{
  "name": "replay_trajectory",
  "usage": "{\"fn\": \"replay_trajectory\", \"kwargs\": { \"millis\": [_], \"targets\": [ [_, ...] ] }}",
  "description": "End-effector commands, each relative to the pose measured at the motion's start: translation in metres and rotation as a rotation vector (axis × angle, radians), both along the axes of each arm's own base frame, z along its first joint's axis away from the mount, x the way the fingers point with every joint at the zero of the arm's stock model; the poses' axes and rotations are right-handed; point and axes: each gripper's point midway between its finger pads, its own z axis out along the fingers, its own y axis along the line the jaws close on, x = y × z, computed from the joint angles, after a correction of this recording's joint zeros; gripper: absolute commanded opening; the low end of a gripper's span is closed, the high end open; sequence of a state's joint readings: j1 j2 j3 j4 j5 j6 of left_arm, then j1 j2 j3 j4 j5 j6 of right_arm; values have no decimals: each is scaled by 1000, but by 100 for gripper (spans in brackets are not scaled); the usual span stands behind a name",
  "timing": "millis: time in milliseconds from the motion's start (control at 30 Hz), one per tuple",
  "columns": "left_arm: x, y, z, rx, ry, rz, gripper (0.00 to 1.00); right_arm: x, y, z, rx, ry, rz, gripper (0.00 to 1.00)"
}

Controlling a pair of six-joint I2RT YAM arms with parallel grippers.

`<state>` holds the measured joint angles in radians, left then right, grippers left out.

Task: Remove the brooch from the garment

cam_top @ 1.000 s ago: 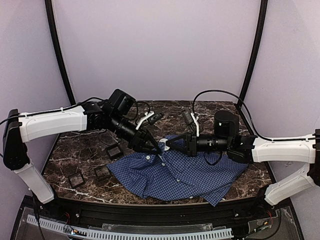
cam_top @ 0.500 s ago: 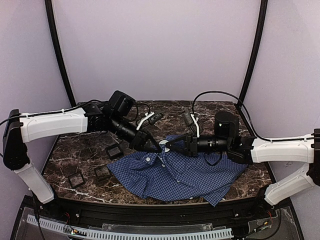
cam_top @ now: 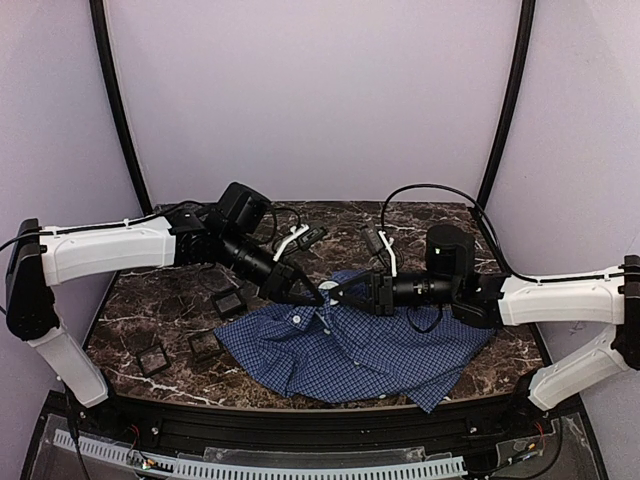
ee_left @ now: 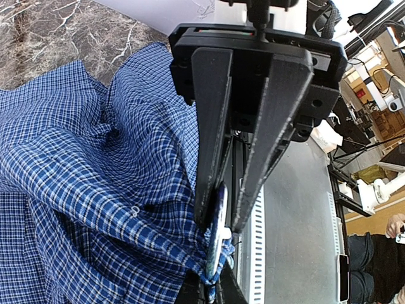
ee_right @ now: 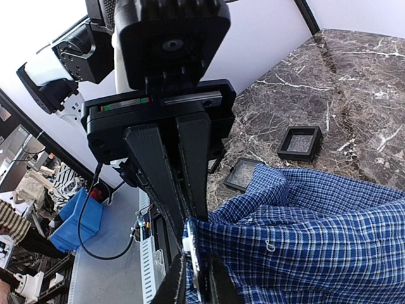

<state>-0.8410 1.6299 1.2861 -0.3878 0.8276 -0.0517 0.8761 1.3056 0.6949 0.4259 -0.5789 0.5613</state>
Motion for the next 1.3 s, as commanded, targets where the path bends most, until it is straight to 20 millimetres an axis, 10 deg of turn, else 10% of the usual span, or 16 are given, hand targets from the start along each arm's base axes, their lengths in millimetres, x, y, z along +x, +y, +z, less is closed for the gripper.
{"fn": "replay_trajectory", "kwargs": {
  "millis": [0,767,1267],
  "targets": [
    [-3,1,14,-39,-43,2,1,0,0,-1,11,-2,-3,9],
    [-9,3,18,-66,-48,-21,1,63,5,-75,-287,93,-312,1],
    [-11,2,23,-85,-39,-32,1,55,34,-67,-267,25,-221,10]
  ]
}}
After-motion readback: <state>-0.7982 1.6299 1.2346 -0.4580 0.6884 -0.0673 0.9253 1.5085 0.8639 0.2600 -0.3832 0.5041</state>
